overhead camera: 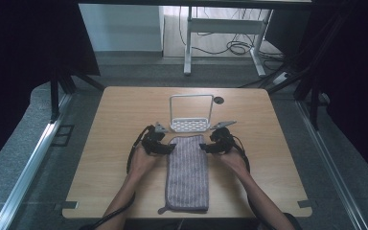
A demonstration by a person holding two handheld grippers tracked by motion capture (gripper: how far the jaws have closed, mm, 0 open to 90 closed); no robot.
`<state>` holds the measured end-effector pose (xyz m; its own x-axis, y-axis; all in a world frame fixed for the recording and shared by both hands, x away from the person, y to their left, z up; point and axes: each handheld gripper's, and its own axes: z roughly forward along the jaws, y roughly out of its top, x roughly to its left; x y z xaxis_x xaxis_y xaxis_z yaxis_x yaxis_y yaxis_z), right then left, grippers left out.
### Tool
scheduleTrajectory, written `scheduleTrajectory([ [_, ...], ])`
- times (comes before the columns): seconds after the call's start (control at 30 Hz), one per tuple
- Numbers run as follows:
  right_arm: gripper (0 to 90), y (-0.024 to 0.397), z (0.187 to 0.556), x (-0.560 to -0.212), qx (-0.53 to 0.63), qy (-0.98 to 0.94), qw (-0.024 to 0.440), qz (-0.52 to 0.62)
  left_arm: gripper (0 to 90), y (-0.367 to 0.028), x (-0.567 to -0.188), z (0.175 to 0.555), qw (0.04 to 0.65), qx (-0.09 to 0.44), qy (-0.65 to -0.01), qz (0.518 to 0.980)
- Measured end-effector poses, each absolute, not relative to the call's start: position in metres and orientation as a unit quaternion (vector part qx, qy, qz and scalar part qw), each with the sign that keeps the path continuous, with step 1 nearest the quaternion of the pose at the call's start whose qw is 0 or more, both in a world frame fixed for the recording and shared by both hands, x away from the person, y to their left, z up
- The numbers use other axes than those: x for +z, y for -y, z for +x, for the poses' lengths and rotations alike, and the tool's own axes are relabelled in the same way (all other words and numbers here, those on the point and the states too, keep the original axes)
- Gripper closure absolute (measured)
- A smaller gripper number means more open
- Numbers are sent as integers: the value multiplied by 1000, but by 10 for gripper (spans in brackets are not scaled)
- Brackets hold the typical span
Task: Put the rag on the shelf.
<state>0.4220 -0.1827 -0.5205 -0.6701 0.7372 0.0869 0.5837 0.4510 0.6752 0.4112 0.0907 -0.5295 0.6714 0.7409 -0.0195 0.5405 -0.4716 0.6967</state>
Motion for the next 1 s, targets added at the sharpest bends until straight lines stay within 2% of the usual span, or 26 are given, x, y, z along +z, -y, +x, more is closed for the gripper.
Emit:
scheduleTrajectory([
  [0.1,409,180,425,-524,343,-845,113,394,307,-88,-536,415,349,133,-380,846],
  [0.2,529,174,426,-531,337,-852,121,382,374,-89,-541,416,364,121,-376,843],
  [0.33,727,170,422,-530,340,-858,112,369,570,-86,-541,412,375,110,-369,843],
  [0.37,767,169,421,-530,340,-859,111,367,615,-86,-541,412,375,108,-371,843],
  [0.4,767,169,421,-530,340,-859,111,367,661,-86,-541,412,375,108,-371,843],
  [0.43,825,166,418,-529,335,-865,117,355,736,-85,-540,410,379,99,-372,842],
  [0.47,825,166,418,-529,335,-865,117,355,736,-85,-541,410,384,92,-375,839],
  [0.53,840,162,416,-527,323,-873,135,339,791,-85,-541,408,386,90,-380,836],
  [0.7,846,165,414,-520,335,-868,136,340,806,-84,-531,405,382,113,-360,844],
  [1.0,845,174,406,-474,387,-852,153,318,805,-94,-478,398,420,141,-335,831],
])
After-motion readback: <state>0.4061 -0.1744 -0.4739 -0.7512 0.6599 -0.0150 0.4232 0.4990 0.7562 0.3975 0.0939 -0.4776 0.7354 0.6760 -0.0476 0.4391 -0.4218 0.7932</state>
